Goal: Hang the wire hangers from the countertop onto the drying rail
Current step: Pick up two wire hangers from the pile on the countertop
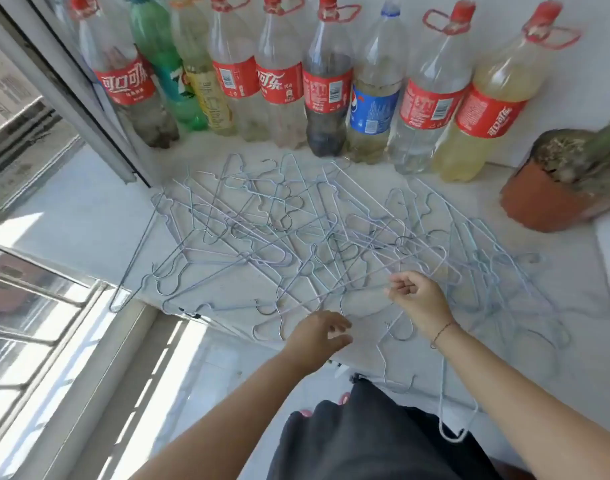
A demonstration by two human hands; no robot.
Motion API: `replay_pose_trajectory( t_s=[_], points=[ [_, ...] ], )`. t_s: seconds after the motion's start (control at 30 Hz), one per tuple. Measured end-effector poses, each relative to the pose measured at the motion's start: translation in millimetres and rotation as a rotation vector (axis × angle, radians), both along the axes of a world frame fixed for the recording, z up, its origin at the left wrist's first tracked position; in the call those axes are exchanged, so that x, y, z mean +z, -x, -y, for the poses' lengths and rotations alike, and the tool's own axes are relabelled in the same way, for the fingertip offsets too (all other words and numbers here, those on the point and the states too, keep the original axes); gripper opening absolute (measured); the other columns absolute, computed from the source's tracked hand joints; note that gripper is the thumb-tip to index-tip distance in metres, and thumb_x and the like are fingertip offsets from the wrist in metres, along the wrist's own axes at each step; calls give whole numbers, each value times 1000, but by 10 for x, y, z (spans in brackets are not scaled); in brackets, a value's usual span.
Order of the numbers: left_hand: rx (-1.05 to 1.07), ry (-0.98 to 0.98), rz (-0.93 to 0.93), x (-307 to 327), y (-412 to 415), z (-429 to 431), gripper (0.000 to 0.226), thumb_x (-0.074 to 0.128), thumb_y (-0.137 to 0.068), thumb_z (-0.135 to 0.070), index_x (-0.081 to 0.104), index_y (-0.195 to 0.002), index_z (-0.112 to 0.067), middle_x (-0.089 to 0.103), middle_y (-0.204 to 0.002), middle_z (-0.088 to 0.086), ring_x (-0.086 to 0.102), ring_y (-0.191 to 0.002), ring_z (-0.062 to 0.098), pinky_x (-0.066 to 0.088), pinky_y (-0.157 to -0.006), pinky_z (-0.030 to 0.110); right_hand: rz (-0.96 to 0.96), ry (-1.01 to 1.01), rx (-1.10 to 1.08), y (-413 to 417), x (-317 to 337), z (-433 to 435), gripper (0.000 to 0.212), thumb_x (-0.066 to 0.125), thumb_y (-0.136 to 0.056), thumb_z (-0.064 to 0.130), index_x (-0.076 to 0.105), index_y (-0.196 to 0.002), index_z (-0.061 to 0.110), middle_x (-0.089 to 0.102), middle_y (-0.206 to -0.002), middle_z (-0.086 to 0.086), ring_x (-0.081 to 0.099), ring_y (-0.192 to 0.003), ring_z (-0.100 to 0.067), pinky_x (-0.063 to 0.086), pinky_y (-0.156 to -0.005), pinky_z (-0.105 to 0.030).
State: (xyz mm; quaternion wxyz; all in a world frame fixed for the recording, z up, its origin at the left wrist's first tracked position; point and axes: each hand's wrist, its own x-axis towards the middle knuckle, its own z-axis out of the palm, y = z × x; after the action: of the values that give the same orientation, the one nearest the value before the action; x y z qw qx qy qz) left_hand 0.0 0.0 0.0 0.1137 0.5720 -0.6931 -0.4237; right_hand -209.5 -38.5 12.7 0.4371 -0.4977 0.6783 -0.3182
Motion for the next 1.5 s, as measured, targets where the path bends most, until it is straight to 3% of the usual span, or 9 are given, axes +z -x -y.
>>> replay_pose_trajectory(
  t_s=[0.2, 0.5, 0.63, 0.8, 0.97, 1.1, 1.23, 1.4, 1.5],
  points=[
    [-170, 57, 137, -155, 96, 10, 25, 65, -84, -28, 68, -108, -21, 65, -104, -1, 56, -97, 17, 44, -85, 27, 5, -15, -200, 133, -47, -343, 16, 69, -79, 10, 65, -94, 13, 59, -83, 2, 53, -75, -10, 42, -64, -1],
    [-198, 115, 250, -246, 179, 59, 13, 61, -86, -25, 69, -96, -24, 63, -101, -1, 55, -100, 20, 45, -83, 32, 41, 13, -410, 330, -54, -763, 16, 68, -78, 5, 65, -93, 9, 59, -78, -1, 54, -74, -15, 46, -69, -12],
    [-82, 126, 110, -77, 166, 71, 11, 58, -89, -21, 65, -97, -19, 68, -96, 1, 64, -88, 22, 48, -73, 31, 25, 64, -465, 383, 41, -778, 11, 65, -81, 8, 66, -92, 10, 63, -83, 1, 56, -75, -4, 44, -67, -4],
    [51, 219, -83, 262, 108, 212, 18, 58, -90, -14, 70, -104, -11, 72, -96, 4, 65, -88, 19, 49, -76, 28, 75, 87, -605, 375, 90, -650, 9, 57, -87, 18, 64, -92, 16, 64, -84, -1, 58, -81, -14, 45, -80, -28],
    [354, 35, -363, 529, 48, 512, 11, 62, -90, -19, 72, -92, -17, 67, -72, -3, 58, -64, 9, 45, -66, 21, 194, -62, -607, 235, 53, -468, 13, 54, -85, 11, 64, -90, 4, 60, -65, -8, 53, -60, -20, 47, -63, -31],
    [545, -92, -609, 671, -55, 667, 15, 55, -93, -7, 69, -93, -13, 64, -72, 1, 55, -59, 7, 47, -59, 13, 357, -256, -559, 22, -23, -371, 19, 53, -88, 9, 57, -69, 7, 58, -58, -9, 51, -50, -18, 41, -55, -27],
    [584, -59, -691, 824, -211, 732, 18, 52, -94, -4, 67, -93, -15, 63, -72, 0, 56, -57, 3, 46, -61, 13, 496, -326, -517, -207, 6, -226, 23, 51, -90, 7, 51, -68, 9, 52, -61, -8, 48, -52, -18, 38, -49, -21],
    [645, 6, -698, 901, -446, 816, 19, 54, -94, -8, 67, -90, -20, 64, -71, -2, 56, -57, 3, 45, -62, 15, 416, -284, -478, -356, 107, 45, 21, 55, -86, 8, 56, -66, 8, 52, -64, -11, 45, -53, -19, 41, -54, -27],
    [669, 26, -689, 887, -541, 832, 19, 54, -94, -8, 67, -89, -21, 64, -70, -2, 56, -57, 4, 46, -61, 15, 530, -402, -607, -387, 52, 102, 9, 54, -88, 7, 60, -92, 3, 48, -64, -9, 44, -50, -17, 42, -49, -25]
  ],
)
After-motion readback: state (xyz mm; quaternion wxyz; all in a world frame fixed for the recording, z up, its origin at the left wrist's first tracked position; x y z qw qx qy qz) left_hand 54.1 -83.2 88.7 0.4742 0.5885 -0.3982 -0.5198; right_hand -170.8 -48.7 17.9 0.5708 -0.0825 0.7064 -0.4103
